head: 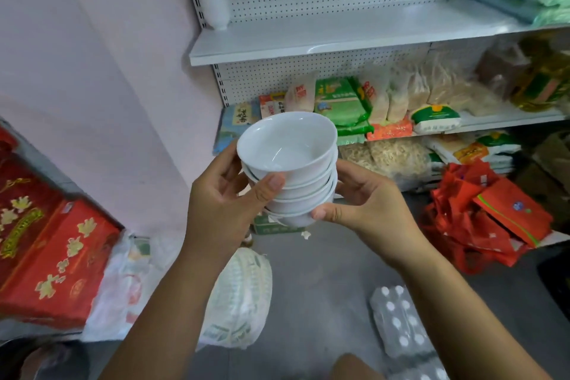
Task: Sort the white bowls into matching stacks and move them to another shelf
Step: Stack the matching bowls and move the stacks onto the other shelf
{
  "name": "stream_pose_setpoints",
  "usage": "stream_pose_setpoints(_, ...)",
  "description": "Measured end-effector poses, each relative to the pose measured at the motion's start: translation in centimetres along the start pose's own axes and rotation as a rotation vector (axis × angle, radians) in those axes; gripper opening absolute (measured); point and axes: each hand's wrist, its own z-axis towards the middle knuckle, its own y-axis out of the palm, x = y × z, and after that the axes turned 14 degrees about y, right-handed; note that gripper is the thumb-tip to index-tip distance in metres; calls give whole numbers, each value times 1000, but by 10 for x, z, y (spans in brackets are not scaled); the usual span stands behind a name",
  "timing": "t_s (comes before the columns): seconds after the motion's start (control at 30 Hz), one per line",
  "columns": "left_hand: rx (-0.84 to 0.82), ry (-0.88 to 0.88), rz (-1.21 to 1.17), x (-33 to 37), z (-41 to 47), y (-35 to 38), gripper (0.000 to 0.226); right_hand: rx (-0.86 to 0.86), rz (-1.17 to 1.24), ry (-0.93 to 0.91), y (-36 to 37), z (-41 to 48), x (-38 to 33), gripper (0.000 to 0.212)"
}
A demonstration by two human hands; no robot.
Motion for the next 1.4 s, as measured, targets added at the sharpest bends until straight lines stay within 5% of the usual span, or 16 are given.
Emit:
stream_pose_setpoints(0.9,176,-29,-11,-202,317,17,66,-130,-128,52,-89,400,-34,74)
stream_pose_setpoints(1.4,32,63,-32,-311,559,-42,69,-32,-168,18,-76,640,-65,77)
